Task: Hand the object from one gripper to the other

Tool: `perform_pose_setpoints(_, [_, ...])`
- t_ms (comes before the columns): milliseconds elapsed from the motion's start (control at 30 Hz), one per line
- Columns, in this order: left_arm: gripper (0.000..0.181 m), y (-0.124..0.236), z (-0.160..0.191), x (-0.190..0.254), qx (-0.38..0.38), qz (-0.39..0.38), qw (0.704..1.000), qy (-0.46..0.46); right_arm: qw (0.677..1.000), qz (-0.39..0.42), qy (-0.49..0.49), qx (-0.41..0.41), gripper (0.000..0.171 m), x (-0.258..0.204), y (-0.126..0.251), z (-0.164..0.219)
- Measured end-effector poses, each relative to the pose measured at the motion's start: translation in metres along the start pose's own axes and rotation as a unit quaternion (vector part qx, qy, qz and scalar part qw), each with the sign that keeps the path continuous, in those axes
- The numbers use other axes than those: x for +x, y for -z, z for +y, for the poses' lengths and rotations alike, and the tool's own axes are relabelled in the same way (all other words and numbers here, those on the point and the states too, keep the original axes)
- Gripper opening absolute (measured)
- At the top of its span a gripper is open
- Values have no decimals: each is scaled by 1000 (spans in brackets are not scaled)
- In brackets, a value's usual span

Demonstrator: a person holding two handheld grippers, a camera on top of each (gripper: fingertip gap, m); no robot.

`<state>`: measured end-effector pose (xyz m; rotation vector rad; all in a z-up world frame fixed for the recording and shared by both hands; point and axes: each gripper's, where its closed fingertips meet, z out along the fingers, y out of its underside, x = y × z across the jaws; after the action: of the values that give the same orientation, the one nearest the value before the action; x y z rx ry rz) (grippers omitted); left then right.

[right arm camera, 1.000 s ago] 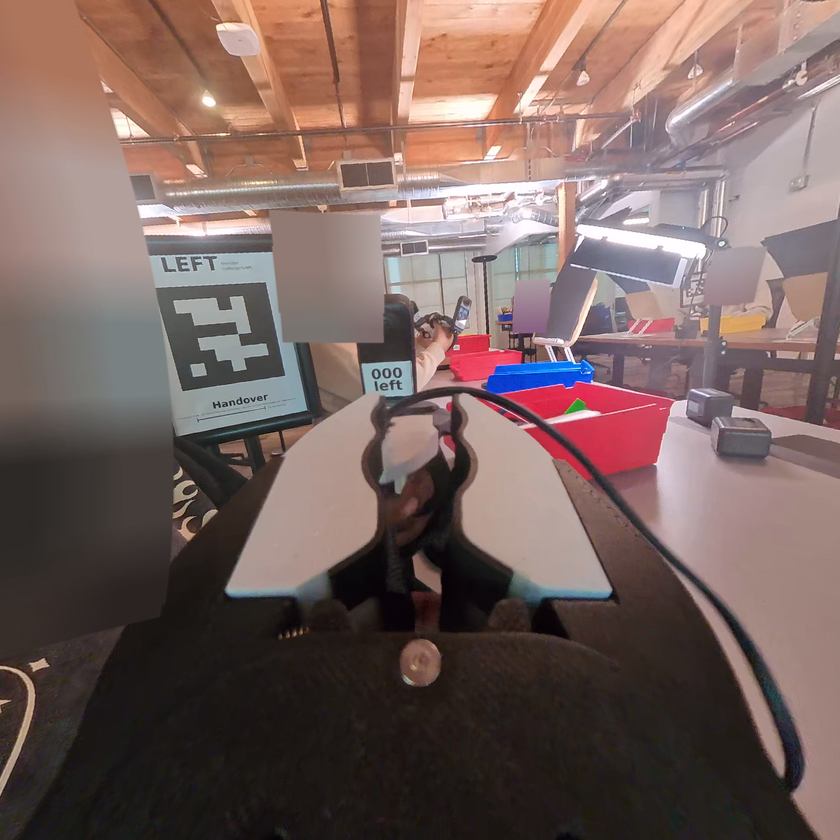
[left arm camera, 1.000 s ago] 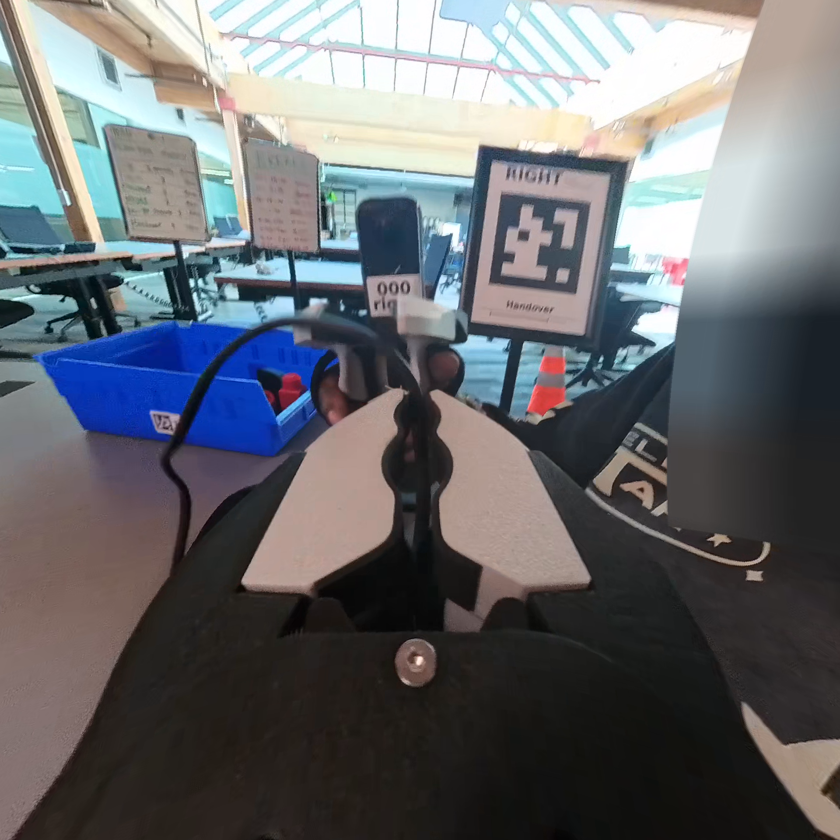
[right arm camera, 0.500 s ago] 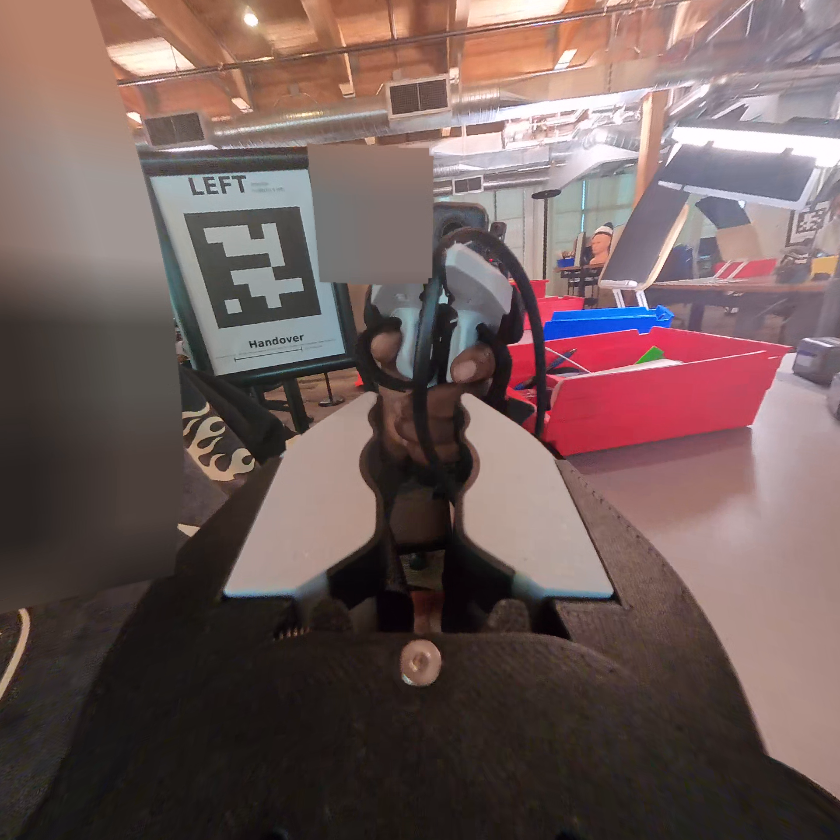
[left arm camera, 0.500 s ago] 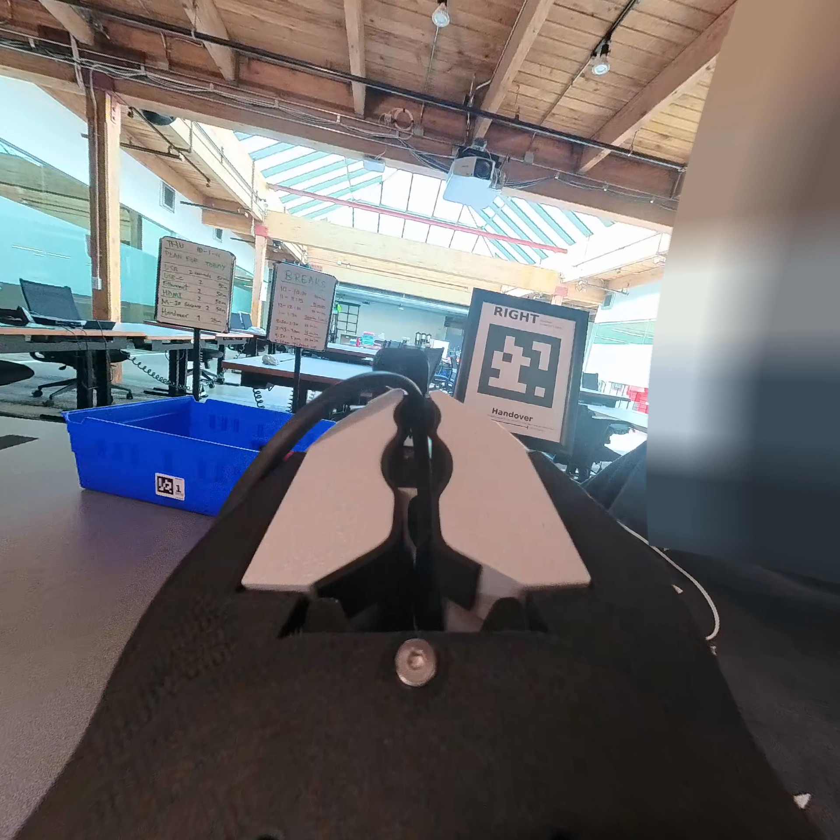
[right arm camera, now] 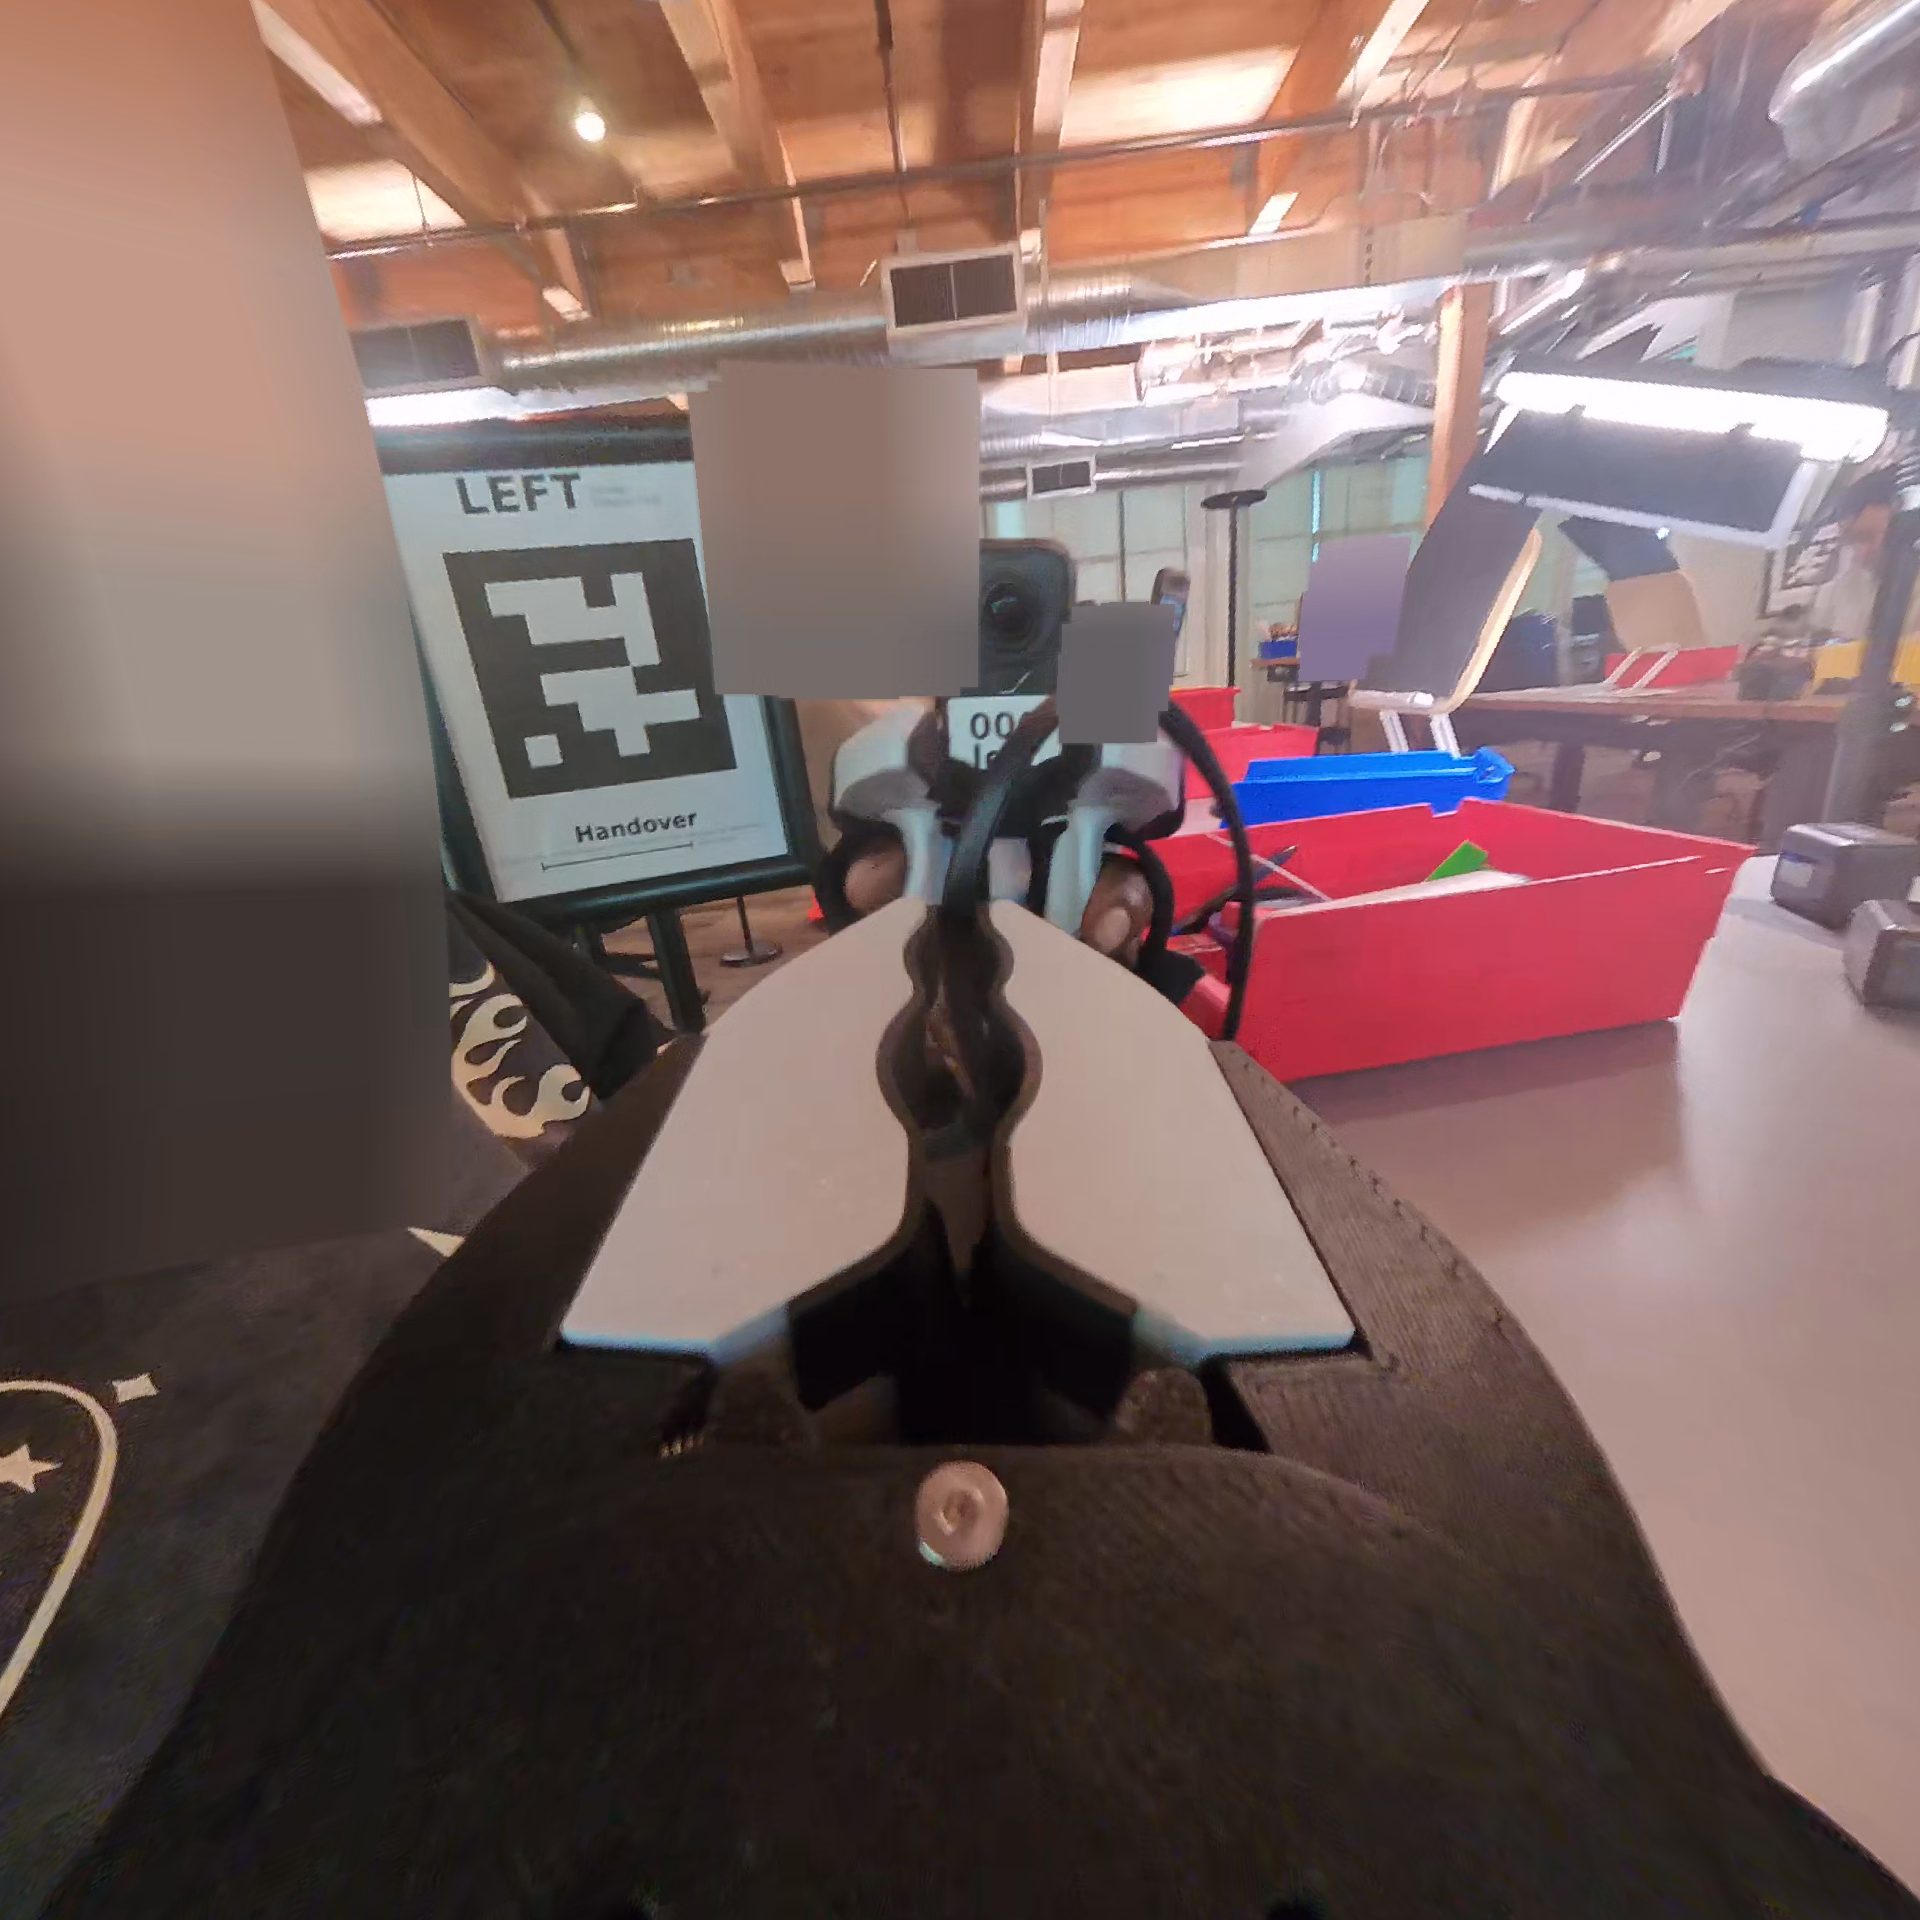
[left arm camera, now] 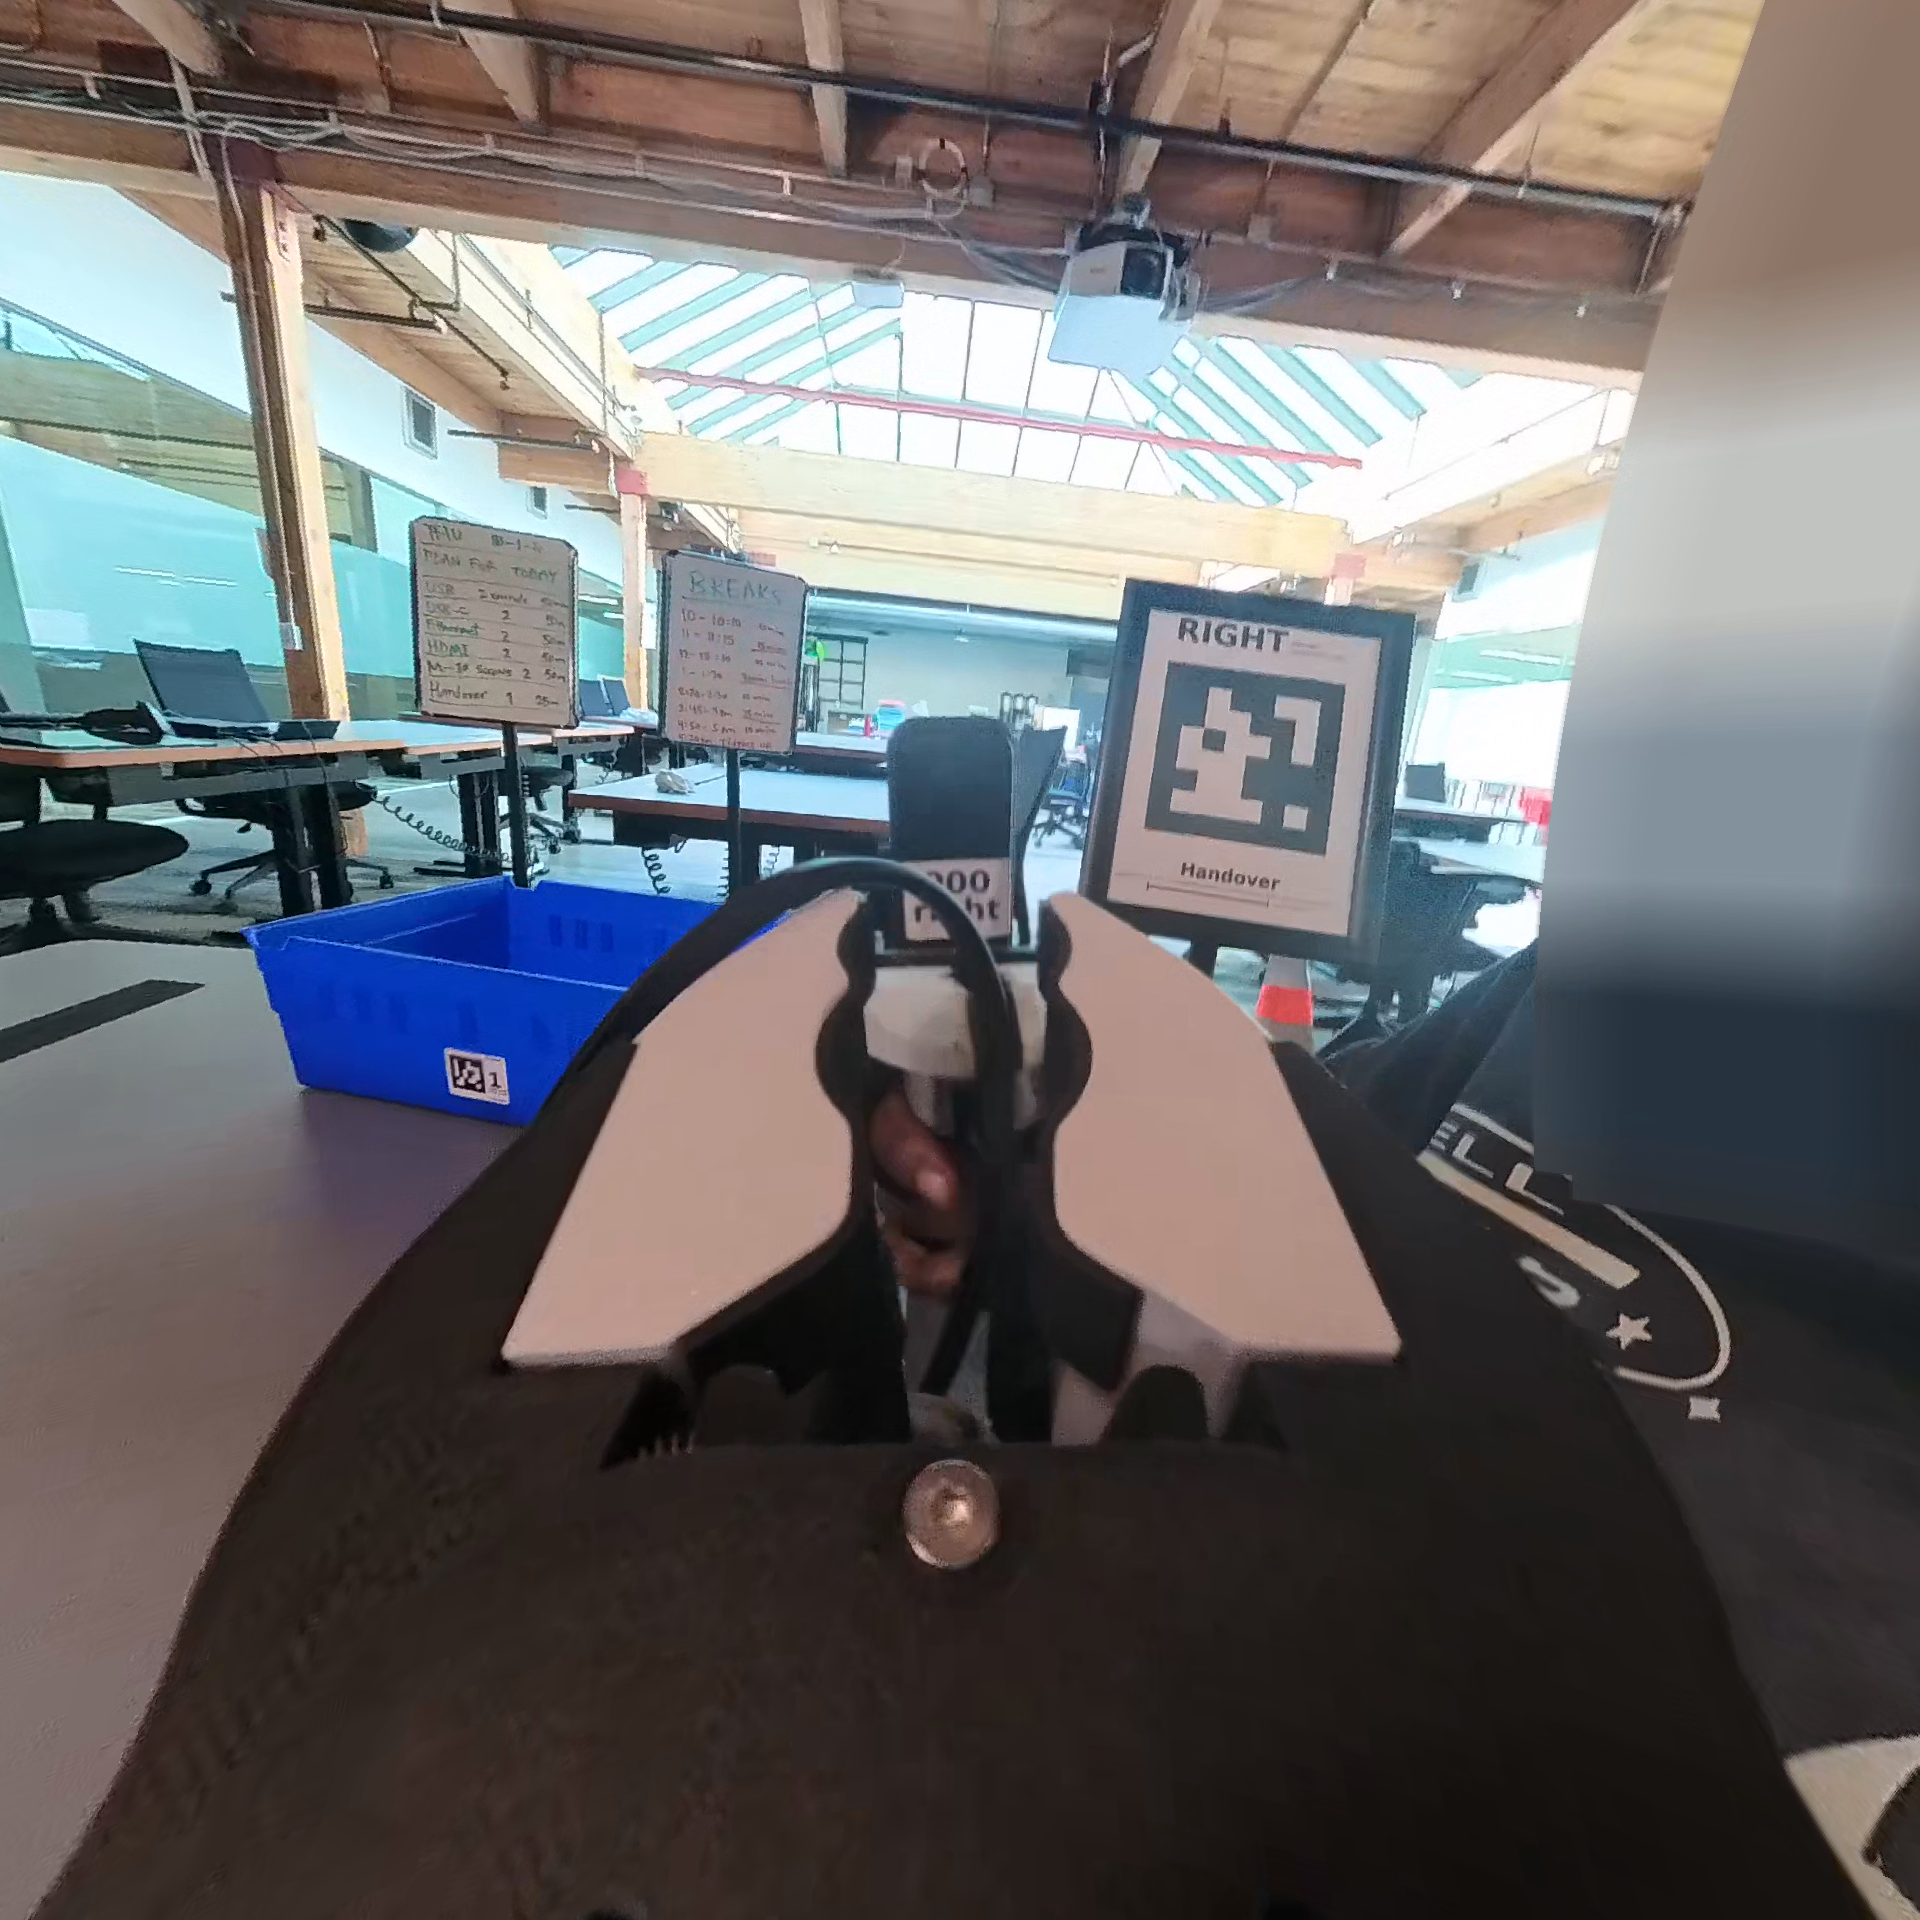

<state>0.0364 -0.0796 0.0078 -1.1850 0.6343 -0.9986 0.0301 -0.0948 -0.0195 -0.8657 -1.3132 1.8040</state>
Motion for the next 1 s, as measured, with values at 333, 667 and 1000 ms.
perform_pose_setpoints(333, [33,-6,55,-1,-177,-12,983,-47,998,24,-14,56,6,8,15,-28])
perform_pose_setpoints(667, [5,-8,64,0,-199,-7,979,-54,997,30,-14,66,6,9,16,-31])
perform_pose_setpoints(1000, [5,0,21,4,-92,8,996,15,999,30,30,10,28,12,15,-15])
